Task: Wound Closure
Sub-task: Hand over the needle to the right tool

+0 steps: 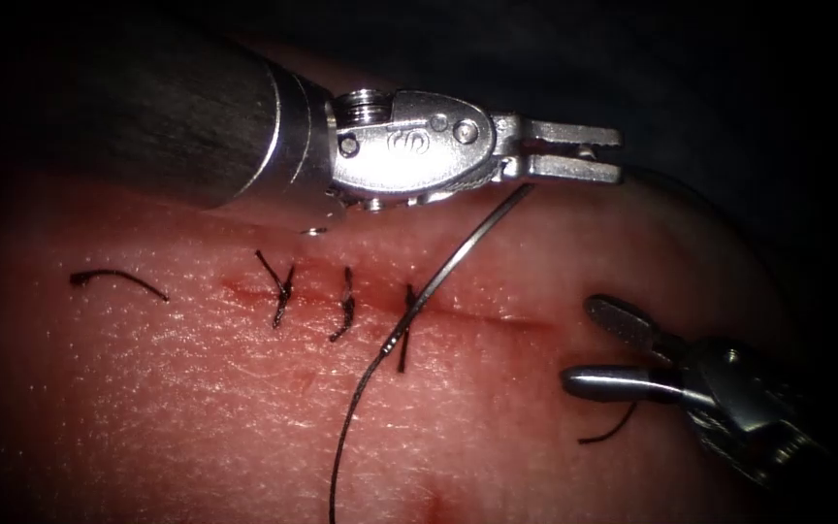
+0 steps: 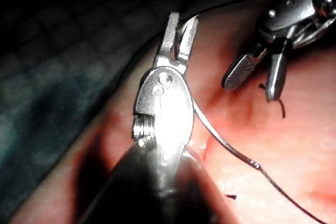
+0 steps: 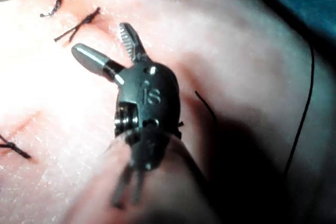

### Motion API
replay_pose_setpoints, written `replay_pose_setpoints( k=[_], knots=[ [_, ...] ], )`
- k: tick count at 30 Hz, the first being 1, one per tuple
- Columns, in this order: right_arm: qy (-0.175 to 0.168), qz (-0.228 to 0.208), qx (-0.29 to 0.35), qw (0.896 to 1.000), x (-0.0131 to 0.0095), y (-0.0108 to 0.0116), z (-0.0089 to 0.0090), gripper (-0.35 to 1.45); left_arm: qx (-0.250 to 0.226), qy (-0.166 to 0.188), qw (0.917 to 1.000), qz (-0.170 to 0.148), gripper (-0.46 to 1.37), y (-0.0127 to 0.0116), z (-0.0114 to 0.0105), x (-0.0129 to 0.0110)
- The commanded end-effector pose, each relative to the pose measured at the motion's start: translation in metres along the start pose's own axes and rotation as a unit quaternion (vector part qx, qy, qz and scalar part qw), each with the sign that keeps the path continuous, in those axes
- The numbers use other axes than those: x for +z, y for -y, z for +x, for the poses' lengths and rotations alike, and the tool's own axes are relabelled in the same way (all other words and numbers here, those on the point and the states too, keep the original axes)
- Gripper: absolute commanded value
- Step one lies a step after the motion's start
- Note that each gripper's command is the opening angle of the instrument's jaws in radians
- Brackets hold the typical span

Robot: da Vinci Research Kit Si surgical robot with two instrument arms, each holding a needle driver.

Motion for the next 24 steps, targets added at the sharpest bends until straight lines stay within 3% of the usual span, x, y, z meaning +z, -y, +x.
replay_pose_setpoints(
  k=[1, 12, 24],
  knots=[
    [-0.011, 0.016, -0.003, 1.000, 0.0004, 0.0003, 0.0000, 1.03, -0.007, -0.012, 0.9998, -0.017, -0.35, -0.0004, 0.0001, 0.0001],
    [-0.049, 0.075, -0.001, 0.996, 0.0035, 0.0021, 0.0020, 1.10, -0.023, -0.074, 0.9951, -0.062, -0.35, -0.0016, 0.0013, 0.0008],
    [-0.098, 0.109, 0.006, 0.989, 0.0040, 0.0026, 0.0043, 1.06, -0.027, -0.085, 0.9929, -0.078, -0.35, -0.0024, 0.0017, 0.0010]
  ],
)
